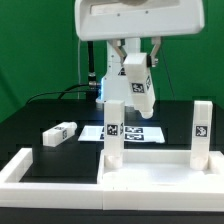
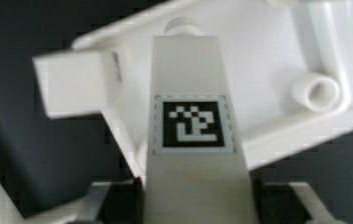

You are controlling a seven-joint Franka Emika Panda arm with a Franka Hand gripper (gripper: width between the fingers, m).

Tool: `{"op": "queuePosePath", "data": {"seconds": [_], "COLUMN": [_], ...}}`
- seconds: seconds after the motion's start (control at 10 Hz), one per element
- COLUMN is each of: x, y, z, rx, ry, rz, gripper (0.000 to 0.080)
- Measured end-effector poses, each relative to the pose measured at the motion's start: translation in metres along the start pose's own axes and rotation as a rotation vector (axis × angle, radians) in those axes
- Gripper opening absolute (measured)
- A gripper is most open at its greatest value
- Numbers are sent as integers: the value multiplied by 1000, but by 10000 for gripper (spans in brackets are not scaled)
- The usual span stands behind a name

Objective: Assemble desk

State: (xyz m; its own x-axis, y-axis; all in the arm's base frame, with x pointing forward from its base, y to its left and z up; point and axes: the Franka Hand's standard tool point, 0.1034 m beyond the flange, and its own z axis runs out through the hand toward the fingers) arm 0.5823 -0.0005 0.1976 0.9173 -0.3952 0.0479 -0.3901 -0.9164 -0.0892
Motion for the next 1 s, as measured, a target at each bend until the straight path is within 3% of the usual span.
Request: {"op": "queuePosePath", "data": {"seconds": [0.2,0.3,0.4,0.5,0.6,0.7,1.0], "x": [3,-2,-1,-15,-24,-28,-28], "y": [-9,-11,-24,-54,-74,-91,-88], "z": [2,5,4,9,17,25,27], "rx": [41,44,56,77,70,89,97], "ry": [182,206,300,358,370,422,437], "rz": [-8,-15,-18,-18,-57,-86,-70], "gripper": [290,290,290,290,290,290,290]}}
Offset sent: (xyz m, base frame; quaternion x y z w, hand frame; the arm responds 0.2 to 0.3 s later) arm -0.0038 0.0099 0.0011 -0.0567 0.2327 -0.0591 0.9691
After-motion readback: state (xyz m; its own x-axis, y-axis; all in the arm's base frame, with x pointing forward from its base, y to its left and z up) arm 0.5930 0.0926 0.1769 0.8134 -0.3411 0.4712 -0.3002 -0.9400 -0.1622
